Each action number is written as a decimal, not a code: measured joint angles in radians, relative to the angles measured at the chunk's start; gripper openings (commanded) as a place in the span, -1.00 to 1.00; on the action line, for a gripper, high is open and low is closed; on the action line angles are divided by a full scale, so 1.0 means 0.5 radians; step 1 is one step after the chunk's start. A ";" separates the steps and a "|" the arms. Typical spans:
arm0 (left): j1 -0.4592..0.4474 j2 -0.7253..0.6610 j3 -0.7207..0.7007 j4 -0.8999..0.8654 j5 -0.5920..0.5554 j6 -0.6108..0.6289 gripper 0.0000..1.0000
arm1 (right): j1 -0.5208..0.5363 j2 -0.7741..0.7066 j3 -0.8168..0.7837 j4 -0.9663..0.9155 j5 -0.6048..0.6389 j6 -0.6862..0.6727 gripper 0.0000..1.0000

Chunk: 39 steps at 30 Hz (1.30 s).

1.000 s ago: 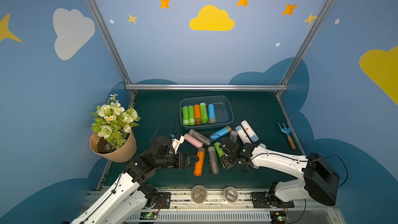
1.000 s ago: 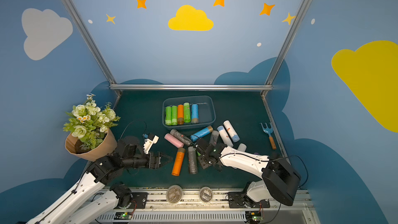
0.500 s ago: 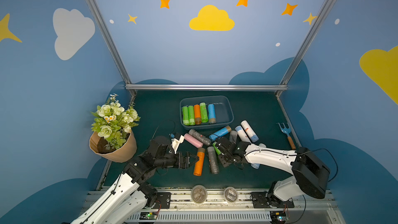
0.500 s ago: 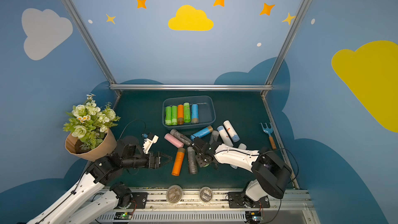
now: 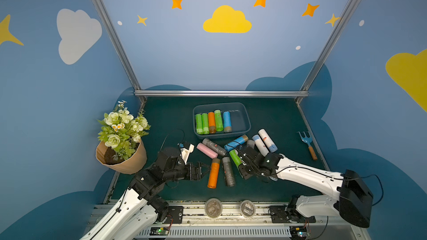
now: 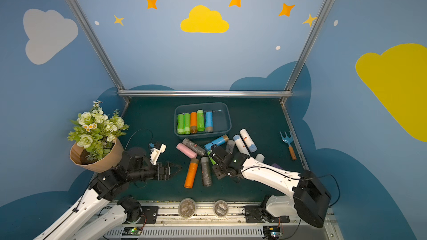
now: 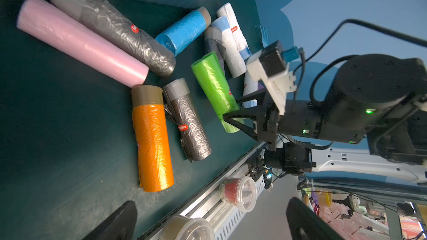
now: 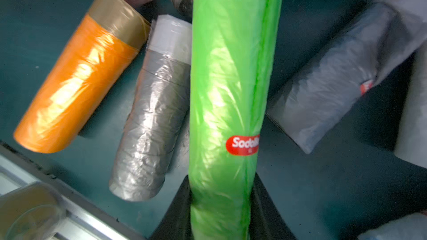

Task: Put the roll of trash bags into the storage box
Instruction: Pick up the roll of trash bags from the center of the board, then place the roll of trash bags in the storage box.

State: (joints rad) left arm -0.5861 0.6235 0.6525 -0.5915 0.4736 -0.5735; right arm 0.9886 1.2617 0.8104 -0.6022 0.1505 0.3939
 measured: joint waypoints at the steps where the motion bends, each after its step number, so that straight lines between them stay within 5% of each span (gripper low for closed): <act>1: 0.018 -0.011 0.000 -0.001 -0.013 0.001 1.00 | -0.010 -0.047 0.010 -0.035 -0.002 0.005 -0.56; 9: 0.346 -0.023 0.000 0.009 -0.018 0.026 1.00 | -0.263 -0.153 0.227 -0.208 -0.085 -0.030 -0.58; 14: 0.516 0.213 0.114 0.024 0.072 0.099 1.00 | -0.457 -0.056 0.463 -0.261 -0.146 -0.109 -0.58; 27: 0.610 1.303 1.147 0.112 0.195 0.511 1.00 | -0.808 0.720 1.142 -0.194 -0.301 -0.269 -0.65; 39: 0.666 1.491 1.069 0.310 0.283 0.705 1.00 | -0.957 1.487 1.922 -0.149 -0.397 -0.295 -0.69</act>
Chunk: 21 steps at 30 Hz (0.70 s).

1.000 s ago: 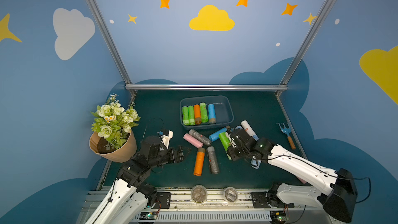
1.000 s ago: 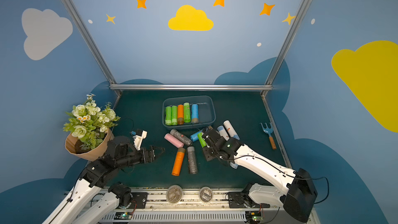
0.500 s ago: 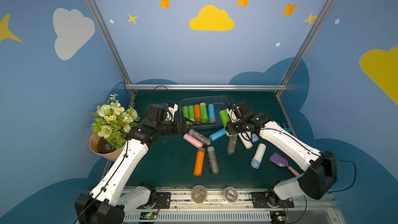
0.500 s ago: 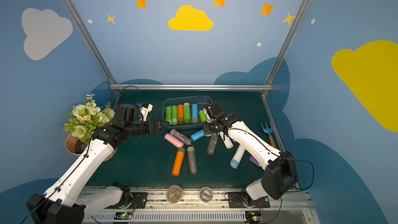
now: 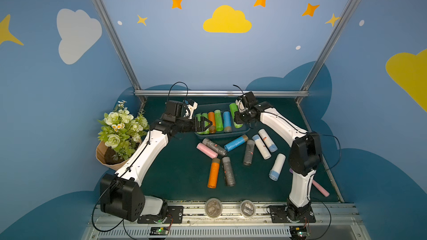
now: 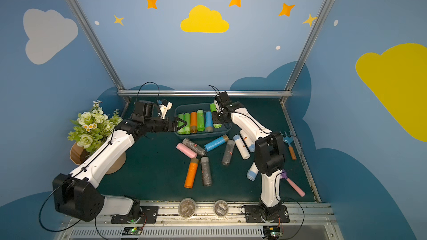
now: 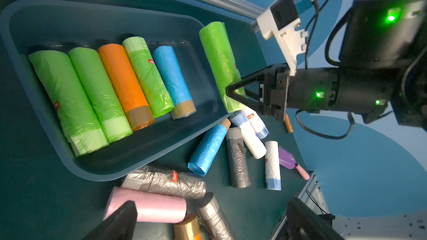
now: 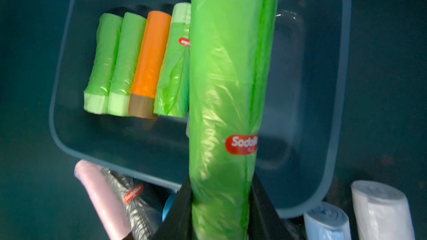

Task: Put the roll of trash bags into the storage box
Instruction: Place the roll of trash bags in the storage box.

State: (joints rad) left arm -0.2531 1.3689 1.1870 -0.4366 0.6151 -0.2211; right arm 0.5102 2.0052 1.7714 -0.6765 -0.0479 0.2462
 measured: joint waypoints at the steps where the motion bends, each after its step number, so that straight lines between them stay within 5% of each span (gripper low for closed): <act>1: 0.000 -0.019 -0.027 0.011 -0.002 -0.007 1.00 | -0.009 0.048 0.034 0.003 -0.004 0.001 -0.68; 14: 0.034 -0.247 -0.053 0.013 -0.080 -0.003 1.00 | -0.082 0.395 0.162 0.013 -0.041 0.015 -0.68; 21: 0.074 -0.097 -0.027 -0.071 -0.105 -0.027 1.00 | -0.088 0.500 0.256 0.012 -0.053 0.038 -0.68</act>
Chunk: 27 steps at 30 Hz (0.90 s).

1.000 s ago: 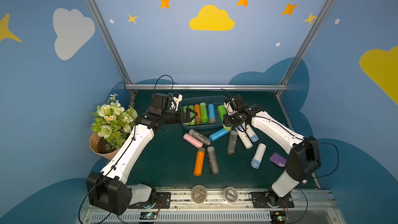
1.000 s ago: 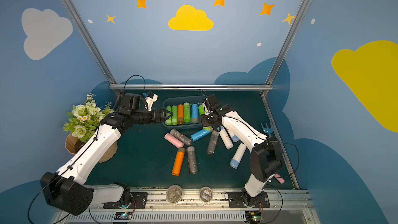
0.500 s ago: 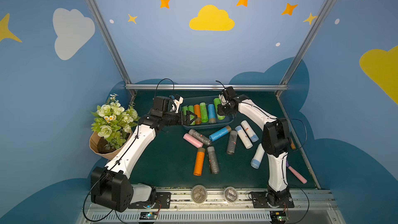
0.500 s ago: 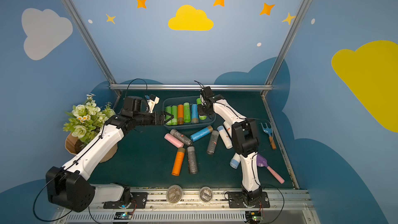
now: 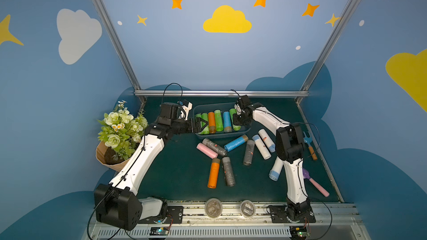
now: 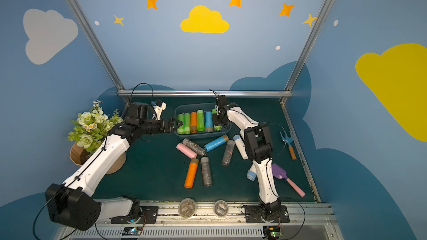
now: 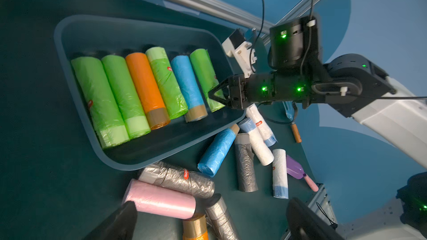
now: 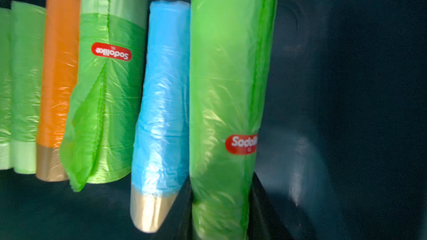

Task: Put the roll of trash bags into the storage box
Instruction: Place the roll of trash bags in the storage box.

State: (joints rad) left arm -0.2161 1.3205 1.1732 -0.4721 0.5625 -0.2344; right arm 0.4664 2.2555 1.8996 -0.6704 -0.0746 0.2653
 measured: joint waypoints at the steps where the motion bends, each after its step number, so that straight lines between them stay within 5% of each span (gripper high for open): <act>1: 0.006 0.014 0.000 -0.008 0.001 -0.011 1.00 | 0.000 0.021 0.016 -0.001 -0.003 0.008 -0.69; 12: 0.011 0.023 0.000 -0.008 0.024 -0.035 1.00 | 0.000 0.127 0.096 -0.023 -0.044 0.056 -0.65; 27: 0.011 0.081 0.002 -0.079 -0.001 -0.049 1.00 | -0.001 0.141 0.121 -0.049 -0.047 0.062 -0.30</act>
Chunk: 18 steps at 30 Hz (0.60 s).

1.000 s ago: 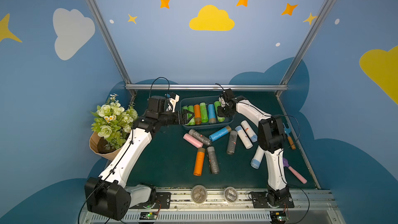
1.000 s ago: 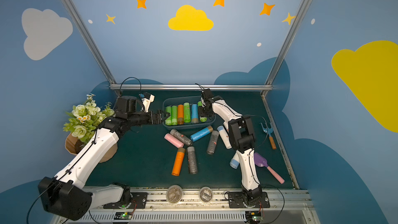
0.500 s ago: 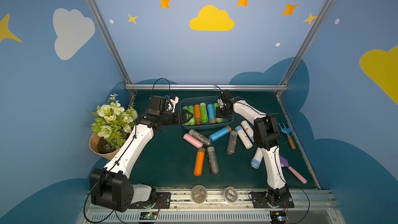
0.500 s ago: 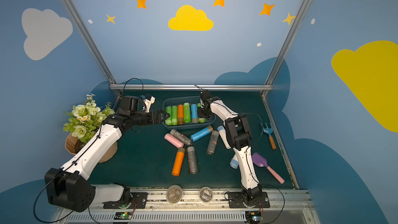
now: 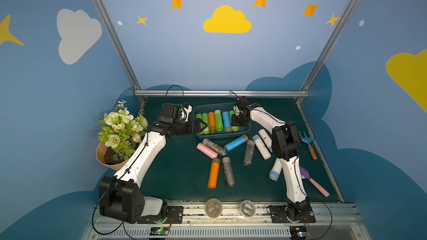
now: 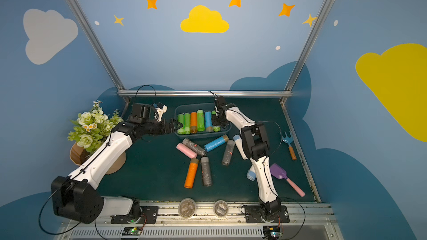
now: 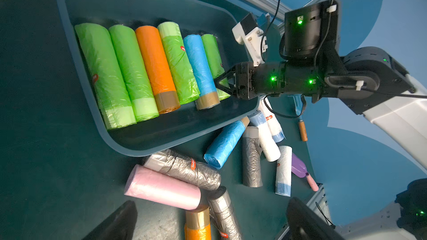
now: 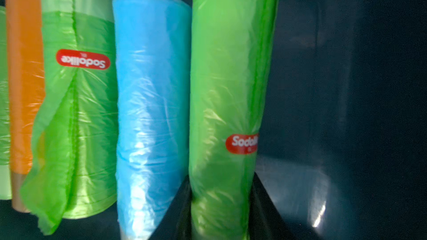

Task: Put the roll of trash bags into the storage box
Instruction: Place the roll of trash bags in the storage box.

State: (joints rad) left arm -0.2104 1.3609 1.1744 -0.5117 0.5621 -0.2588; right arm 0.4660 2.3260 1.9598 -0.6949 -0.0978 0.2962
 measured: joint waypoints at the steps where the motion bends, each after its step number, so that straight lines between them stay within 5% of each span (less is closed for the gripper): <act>1: 0.000 -0.001 0.000 -0.003 0.000 0.000 1.00 | 0.000 0.000 0.000 -0.002 0.000 -0.004 -0.27; 18: -0.005 0.002 0.023 -0.041 -0.005 0.001 1.00 | 0.000 -0.004 0.000 -0.003 0.021 -0.037 -0.08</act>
State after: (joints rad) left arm -0.2127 1.3617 1.1858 -0.5323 0.5594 -0.2584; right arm 0.4660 2.3241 1.9598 -0.6964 -0.0872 0.2779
